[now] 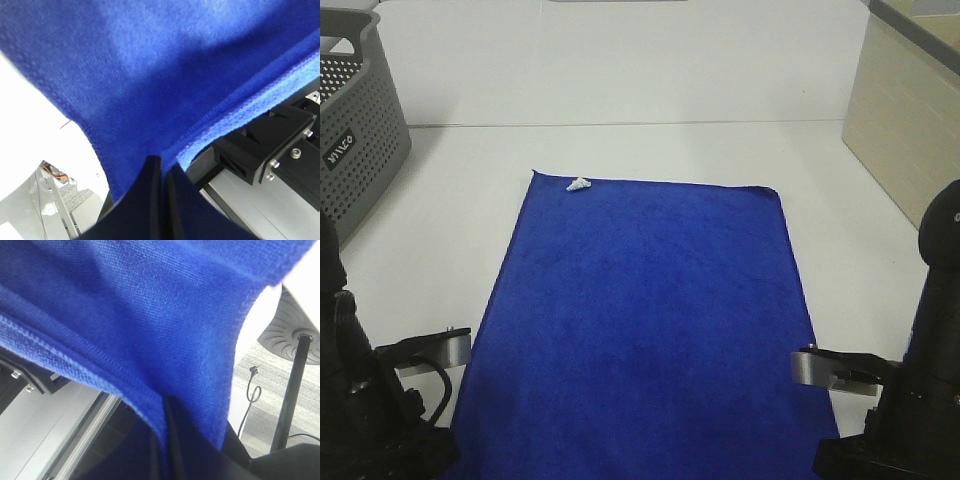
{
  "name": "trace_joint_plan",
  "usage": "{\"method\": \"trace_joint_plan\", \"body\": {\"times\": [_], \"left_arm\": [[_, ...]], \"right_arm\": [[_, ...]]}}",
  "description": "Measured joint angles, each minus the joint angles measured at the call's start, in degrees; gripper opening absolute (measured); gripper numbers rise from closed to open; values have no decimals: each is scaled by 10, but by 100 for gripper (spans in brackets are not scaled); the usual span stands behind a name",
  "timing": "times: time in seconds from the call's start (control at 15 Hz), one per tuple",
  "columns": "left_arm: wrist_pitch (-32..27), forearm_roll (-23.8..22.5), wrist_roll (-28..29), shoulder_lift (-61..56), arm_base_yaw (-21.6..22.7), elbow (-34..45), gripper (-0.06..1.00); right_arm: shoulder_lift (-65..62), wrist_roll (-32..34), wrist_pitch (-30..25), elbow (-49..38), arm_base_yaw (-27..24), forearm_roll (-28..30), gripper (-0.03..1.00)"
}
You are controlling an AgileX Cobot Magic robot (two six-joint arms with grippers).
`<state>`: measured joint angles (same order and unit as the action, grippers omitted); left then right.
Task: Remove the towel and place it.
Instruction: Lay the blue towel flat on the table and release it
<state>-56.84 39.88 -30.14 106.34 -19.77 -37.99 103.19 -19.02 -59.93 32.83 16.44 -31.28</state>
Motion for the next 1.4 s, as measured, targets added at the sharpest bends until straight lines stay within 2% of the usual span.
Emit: {"method": "trace_joint_plan", "body": {"times": [0.27, 0.33, 0.4, 0.47, 0.53, 0.73, 0.8, 0.87, 1.0, 1.07, 1.13, 1.2, 1.4], "left_arm": [[-9, -11, 0, 1, -1, -1, 0], [-7, -14, 0, 1, -10, -1, 0], [8, -19, 0, 1, -40, -1, 0], [8, -19, 0, 1, -40, -1, 0], [23, -25, 11, 1, -58, -1, 2], [24, -44, 23, 1, -59, -1, 10], [22, -49, 28, 1, -59, -1, 13], [21, -50, 29, -1, -59, -1, 19], [7, -52, 30, -17, -59, 0, 44], [-1, -53, 32, -29, -59, 1, 49], [-10, -53, 37, -43, -59, 1, 60], [-13, -53, 42, -52, -59, 1, 65], [-35, -60, 84, -112, -59, -8, 68]], "right_arm": [[0, -15, -1, -3, 0, -17, 1], [0, -20, -1, -3, -1, -17, 1], [0, -20, -1, -5, -1, -10, 1], [0, -20, -1, -5, -1, -10, 1], [0, -22, -1, -5, -1, -3, 5], [1, -24, -2, -6, -2, 16, 19], [1, -24, -3, -6, -2, 21, 27], [1, -22, -5, -6, -2, 23, 36], [1, -9, -7, -6, -2, 26, 58], [1, -4, -17, -6, -2, 26, 65], [1, -4, -28, -6, -2, 27, 68], [1, -3, -33, -6, -2, 28, 69], [-28, -3, -49, 3, -3, 30, 71]]}}
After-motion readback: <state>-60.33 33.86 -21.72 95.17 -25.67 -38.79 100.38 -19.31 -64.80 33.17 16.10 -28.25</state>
